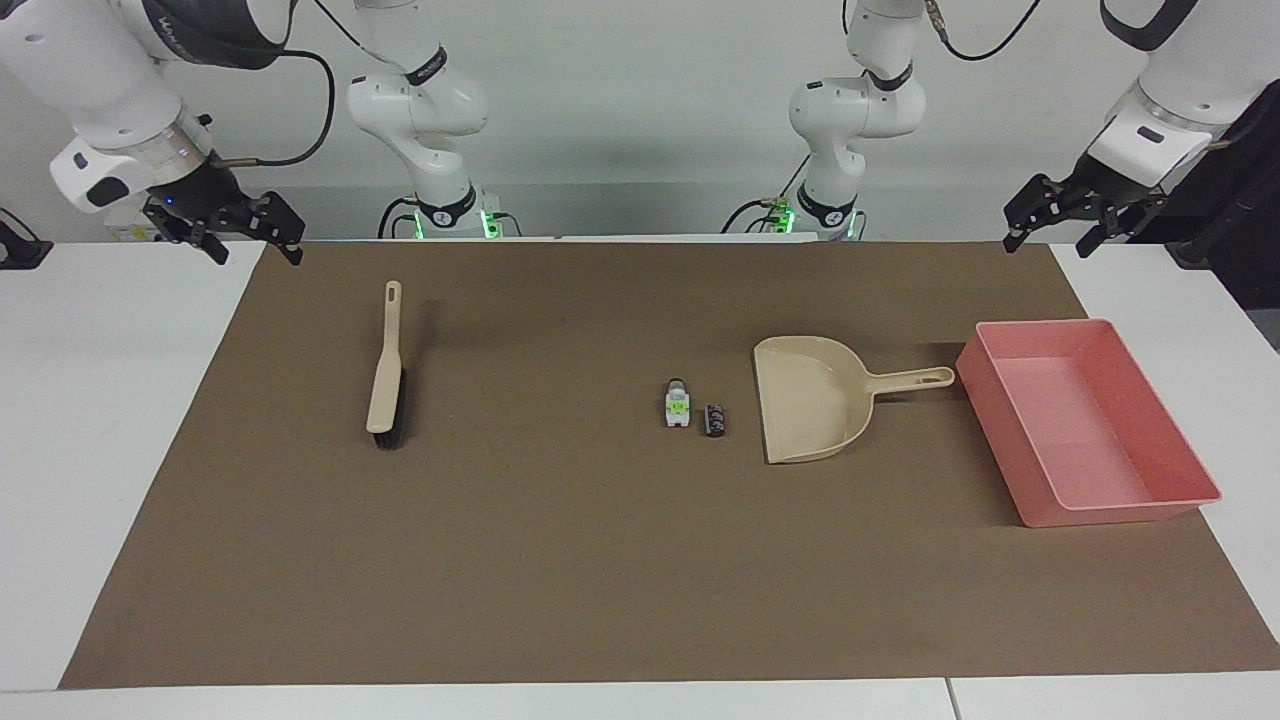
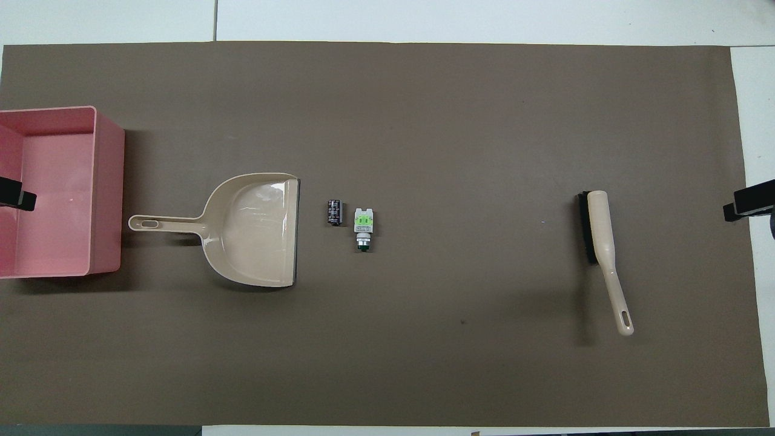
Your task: Clean e-waste and dump in bin
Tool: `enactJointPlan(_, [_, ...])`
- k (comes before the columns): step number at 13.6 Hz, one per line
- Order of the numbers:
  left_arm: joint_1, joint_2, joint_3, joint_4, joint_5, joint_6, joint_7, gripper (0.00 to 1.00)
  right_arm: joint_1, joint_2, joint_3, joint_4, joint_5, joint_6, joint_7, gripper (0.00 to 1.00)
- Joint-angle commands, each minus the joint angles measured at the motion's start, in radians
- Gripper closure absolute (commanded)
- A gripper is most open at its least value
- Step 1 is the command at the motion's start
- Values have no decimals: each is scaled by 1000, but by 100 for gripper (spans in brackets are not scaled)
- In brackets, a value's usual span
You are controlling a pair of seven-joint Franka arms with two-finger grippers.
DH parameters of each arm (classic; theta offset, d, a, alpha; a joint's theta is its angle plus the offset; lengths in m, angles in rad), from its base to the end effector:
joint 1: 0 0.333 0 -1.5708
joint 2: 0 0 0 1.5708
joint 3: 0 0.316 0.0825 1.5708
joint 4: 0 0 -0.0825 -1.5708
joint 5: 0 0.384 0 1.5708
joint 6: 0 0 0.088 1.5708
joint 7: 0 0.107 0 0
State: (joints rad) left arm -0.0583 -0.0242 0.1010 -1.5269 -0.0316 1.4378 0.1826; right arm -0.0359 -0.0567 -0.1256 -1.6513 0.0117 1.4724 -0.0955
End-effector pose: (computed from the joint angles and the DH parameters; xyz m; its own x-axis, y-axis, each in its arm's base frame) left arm 0.5329 0.0198 0.6469 0.9879 -0.1437 -0.0577 -0.1413 -0.9889 0.0452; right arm 0.5178 -0.0849 0.6094 0.9908 -0.0626 -0.1200 -0.0667 -0.9973 -0.0304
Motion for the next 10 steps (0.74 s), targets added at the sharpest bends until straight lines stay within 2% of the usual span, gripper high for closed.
enactJointPlan(1, [2,-34,-1,-33,12,-52,-18,1,-7,-12,6,-9,4,-9,-30,1])
enactJointPlan(4, [2,-37,-4,-41,15,-5,-20,5,-7,-12,6,-7,1,-11,-30,1])
enactJointPlan(6, [2,-43,-4,-58,15,24,-32,4,-9,-11,6,-2,-1,-11,-30,1])
enactJointPlan(10, [0,-79,-4,-147,16,150,-115,2,-7,-11,6,-4,1,-9,-29,1])
